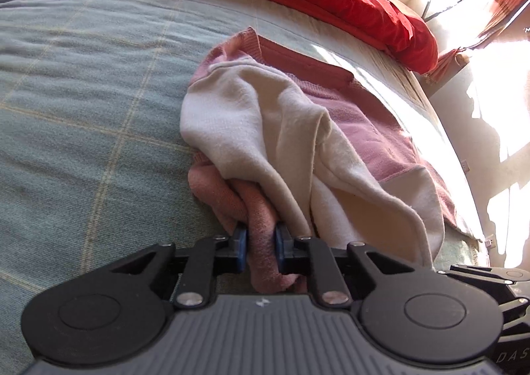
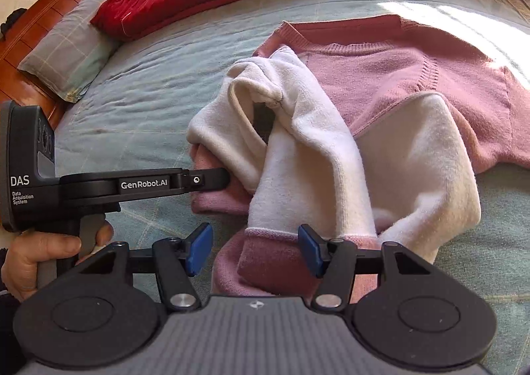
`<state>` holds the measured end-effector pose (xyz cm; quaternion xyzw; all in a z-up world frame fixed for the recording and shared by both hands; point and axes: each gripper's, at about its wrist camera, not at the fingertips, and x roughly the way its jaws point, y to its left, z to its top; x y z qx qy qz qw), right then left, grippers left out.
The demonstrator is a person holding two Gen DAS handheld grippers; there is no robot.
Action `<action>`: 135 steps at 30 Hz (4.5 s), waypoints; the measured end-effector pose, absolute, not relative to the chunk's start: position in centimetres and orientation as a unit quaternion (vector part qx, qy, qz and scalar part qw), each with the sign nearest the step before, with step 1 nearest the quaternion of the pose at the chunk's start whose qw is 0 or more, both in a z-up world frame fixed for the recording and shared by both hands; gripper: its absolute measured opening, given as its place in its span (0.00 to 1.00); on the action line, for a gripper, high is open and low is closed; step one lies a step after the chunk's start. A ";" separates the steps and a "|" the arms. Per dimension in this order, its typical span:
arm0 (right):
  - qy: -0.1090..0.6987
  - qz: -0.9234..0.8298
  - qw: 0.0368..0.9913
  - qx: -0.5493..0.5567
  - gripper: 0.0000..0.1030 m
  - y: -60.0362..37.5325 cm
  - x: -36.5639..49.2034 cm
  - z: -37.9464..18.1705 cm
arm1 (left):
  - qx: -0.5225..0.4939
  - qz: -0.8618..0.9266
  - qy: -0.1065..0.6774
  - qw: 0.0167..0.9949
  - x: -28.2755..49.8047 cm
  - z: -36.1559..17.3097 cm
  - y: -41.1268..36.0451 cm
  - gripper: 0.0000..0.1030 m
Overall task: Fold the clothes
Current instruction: 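Pull the sleeve outward from the body with the left tool and open, then reposition the open left tool over the pink cuff, then grasp the pink cuff with the left tool and pull the sleeve outward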
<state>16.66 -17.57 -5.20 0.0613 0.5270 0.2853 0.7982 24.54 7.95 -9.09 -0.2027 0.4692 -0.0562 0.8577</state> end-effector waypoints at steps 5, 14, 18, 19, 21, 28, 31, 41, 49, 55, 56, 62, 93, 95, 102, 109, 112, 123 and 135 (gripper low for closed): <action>0.521 0.287 0.801 0.063 0.60 -17.6 16.0 -4.4 | -0.180 -0.016 0.454 0.872 23.1 -6.6 10.6 0.14; 0.505 0.294 0.809 0.057 0.60 -17.6 14.7 -2.9 | -0.148 0.074 0.436 0.885 19.5 -4.6 15.9 0.14; 0.504 0.293 0.811 0.053 0.60 -17.6 14.4 -2.7 | -0.142 0.103 0.439 0.881 19.0 -5.1 17.5 0.14; 0.504 0.292 0.811 0.052 0.60 -17.6 14.4 -2.7 | -0.141 0.107 0.442 0.879 19.0 -5.3 17.9 0.14; 0.505 0.290 0.812 0.050 0.60 -17.6 14.3 -2.6 | -0.147 0.100 0.453 0.873 19.0 -5.9 18.5 0.15; 0.505 0.290 0.812 0.046 0.62 -17.5 14.4 -2.7 | -0.172 0.073 0.437 0.880 17.9 -5.2 19.1 0.18; 0.508 0.290 0.810 0.046 0.62 -17.4 14.5 -3.0 | -0.194 0.069 0.430 0.879 18.2 -4.9 19.9 0.25; 0.511 0.287 0.809 0.045 0.62 -17.6 14.8 -3.3 | -0.251 0.118 0.424 0.862 18.0 -6.4 21.7 0.28; 0.517 0.282 0.806 0.055 0.62 -17.9 15.5 -4.3 | -0.269 0.106 0.439 0.850 17.8 -7.8 23.7 0.31; 0.521 0.283 0.804 0.048 0.62 -17.7 15.4 -4.5 | -0.301 0.034 0.434 0.848 19.7 -9.6 22.6 0.38; 0.521 0.282 0.804 0.048 0.62 -17.8 15.4 -4.5 | -0.296 0.028 0.438 0.848 20.1 -9.8 22.0 0.36; 0.524 0.276 0.804 0.048 0.62 -18.1 15.5 -4.8 | -0.251 -0.062 0.431 0.864 21.6 -8.3 17.2 0.38; 0.529 0.270 0.802 0.063 0.63 -19.2 15.5 -5.6 | -0.158 -0.041 0.441 0.883 23.1 -6.7 18.5 0.43; 0.531 0.270 0.801 0.061 0.63 -19.1 15.6 -5.6 | -0.167 -0.031 0.459 0.872 23.1 -8.2 19.2 0.43; 0.537 0.266 0.799 0.049 0.63 -18.5 15.9 -6.0 | -0.262 -0.048 0.476 0.838 22.7 -12.3 19.8 0.43; 0.542 0.263 0.797 0.046 0.63 -18.5 15.9 -6.2 | -0.318 -0.030 0.470 0.823 23.2 -14.3 20.6 0.42; 0.544 0.262 0.796 0.044 0.63 -18.5 16.0 -6.4 | -0.345 -0.024 0.460 0.818 23.5 -14.7 21.1 0.42; 0.546 0.265 0.794 0.038 0.64 -18.0 16.4 -6.5 | -0.360 -0.021 0.440 0.822 22.3 -13.3 21.7 0.25; 0.542 0.265 0.796 0.032 0.64 -17.7 16.0 -6.1 | -0.357 -0.031 0.441 0.823 22.0 -14.1 21.5 0.24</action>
